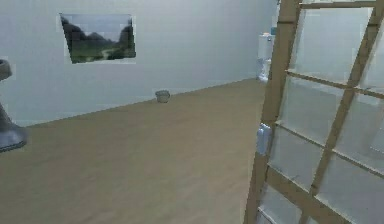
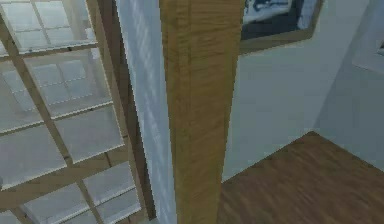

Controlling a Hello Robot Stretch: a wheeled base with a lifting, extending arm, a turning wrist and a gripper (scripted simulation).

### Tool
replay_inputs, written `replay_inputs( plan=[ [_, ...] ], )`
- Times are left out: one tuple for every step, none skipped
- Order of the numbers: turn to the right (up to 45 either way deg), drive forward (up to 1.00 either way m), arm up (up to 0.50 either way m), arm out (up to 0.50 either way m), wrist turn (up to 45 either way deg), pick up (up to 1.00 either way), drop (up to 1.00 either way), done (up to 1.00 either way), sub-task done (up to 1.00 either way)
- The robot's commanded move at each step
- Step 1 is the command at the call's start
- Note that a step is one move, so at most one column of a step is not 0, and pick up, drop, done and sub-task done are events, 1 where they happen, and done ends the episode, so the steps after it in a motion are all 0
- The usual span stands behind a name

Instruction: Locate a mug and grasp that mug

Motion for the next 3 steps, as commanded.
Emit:
replay_inputs(
  plan=[
    [-6.0,0.0,0.0,0.0,0.0,0.0,0.0,0.0,0.0],
    [0.0,1.0,0.0,0.0,0.0,0.0,0.0,0.0,0.0],
    [0.0,0.4,0.0,0.0,0.0,0.0,0.0,0.0,0.0]
  ],
)
